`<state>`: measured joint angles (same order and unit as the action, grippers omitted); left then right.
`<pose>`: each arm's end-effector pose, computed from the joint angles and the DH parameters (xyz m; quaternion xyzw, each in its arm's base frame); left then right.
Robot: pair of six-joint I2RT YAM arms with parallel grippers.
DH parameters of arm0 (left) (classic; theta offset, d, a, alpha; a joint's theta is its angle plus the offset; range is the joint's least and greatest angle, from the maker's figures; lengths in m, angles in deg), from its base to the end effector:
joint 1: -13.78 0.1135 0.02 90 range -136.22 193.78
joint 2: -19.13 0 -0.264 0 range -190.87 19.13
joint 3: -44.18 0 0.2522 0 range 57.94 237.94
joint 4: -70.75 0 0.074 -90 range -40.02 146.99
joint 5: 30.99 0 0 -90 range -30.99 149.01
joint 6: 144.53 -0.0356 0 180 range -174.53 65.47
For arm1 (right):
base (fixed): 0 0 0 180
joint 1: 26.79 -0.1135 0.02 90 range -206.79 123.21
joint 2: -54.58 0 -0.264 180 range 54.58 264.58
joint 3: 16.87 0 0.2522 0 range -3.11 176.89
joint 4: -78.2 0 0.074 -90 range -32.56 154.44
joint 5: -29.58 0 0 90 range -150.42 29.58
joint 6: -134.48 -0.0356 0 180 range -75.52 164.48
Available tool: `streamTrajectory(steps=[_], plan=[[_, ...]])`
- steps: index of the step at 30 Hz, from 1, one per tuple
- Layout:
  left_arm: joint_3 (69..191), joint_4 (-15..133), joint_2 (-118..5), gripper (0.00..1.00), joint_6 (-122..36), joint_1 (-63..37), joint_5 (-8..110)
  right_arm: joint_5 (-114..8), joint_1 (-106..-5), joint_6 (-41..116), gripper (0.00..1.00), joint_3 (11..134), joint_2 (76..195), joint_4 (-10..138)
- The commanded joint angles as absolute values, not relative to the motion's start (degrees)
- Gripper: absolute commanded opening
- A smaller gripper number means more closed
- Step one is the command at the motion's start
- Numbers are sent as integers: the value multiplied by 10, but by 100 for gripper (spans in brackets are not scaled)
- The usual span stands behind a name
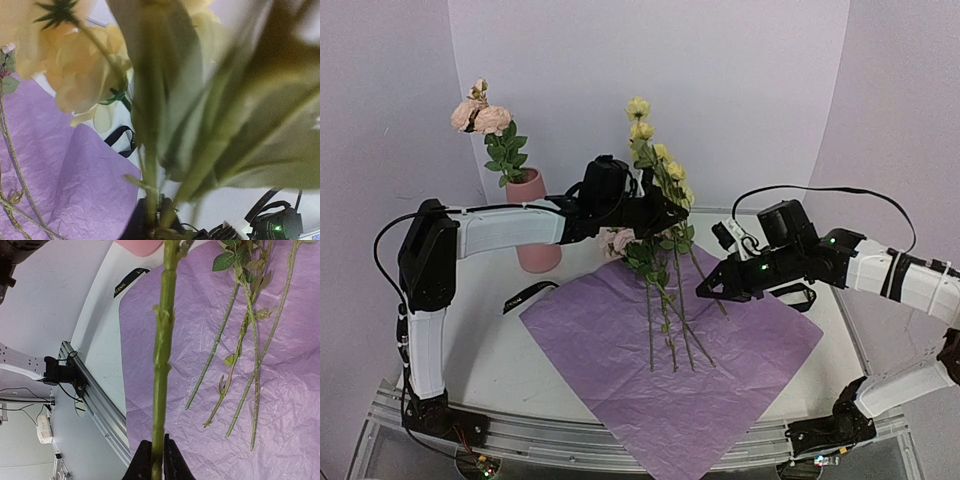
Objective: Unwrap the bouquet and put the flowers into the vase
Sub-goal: Insert the fake flower into the vase.
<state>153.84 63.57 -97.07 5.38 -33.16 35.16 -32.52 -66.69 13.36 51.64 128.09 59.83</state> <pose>0.3245 -0.3683 0.2964 0.0399 0.7790 -0.5821 0.2295 0.2142 0.2008 0.3028 -0.1941 0.7985 0.4736 0.3169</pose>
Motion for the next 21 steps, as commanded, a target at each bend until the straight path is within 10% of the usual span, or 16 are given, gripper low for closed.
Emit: streamTrajectory(steps=[1, 5, 21], plan=[[1567, 656, -947, 0, 35, -332, 356, -319, -670, 140, 45, 504, 1249, 610], [1563, 636, -925, 0, -10, -333, 374, -353, -670, 130, 85, 491, 1228, 610], [1462, 523, -659, 0, -326, -332, 698, -433, -670, 131, 87, 480, 1170, 608]])
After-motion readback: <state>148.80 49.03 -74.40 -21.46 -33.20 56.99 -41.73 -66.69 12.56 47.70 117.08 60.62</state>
